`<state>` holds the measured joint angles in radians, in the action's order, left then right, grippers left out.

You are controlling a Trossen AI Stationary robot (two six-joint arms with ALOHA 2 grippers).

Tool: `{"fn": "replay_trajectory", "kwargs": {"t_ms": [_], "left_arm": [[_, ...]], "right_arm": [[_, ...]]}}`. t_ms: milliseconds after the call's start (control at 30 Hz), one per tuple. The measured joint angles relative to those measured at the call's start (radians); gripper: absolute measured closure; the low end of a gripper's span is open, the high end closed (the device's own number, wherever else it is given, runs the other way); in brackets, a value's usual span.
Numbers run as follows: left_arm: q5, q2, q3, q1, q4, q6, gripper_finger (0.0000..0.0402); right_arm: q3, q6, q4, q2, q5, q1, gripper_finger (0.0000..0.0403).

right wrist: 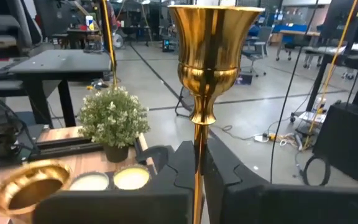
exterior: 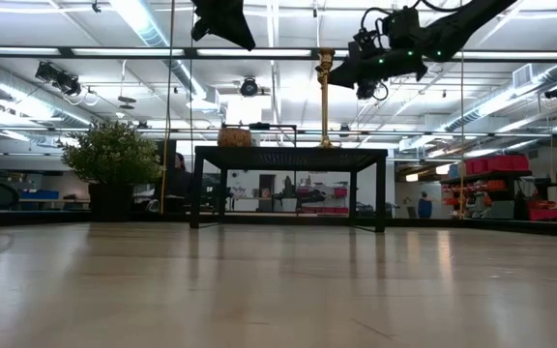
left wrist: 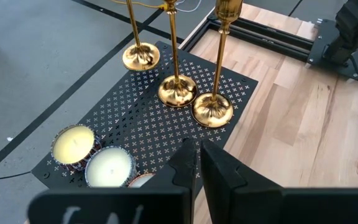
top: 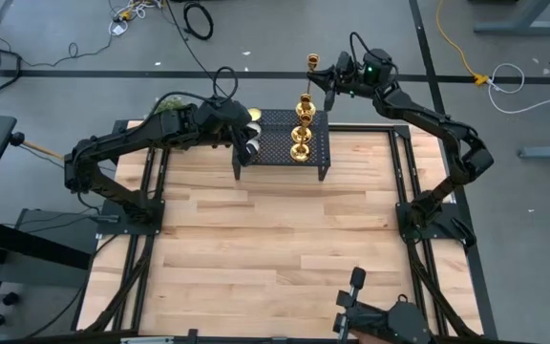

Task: Pick & Place candle stick holders
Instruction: Put the gold candle holder on the shelf aligned with the other gold candle holders

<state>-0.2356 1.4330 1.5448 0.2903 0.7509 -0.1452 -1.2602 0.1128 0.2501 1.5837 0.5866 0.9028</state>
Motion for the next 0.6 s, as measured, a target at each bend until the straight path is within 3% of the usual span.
{"fn": "replay_trajectory", "kwargs": {"t_ms": [600], "left_arm": [[0.000,0.000,0.000,0.000,0.000,-0.001,0.0374]], "right_arm": [[0.000,0.037,-0.006,0.038,0.085,-0.001,0.0396]]}}
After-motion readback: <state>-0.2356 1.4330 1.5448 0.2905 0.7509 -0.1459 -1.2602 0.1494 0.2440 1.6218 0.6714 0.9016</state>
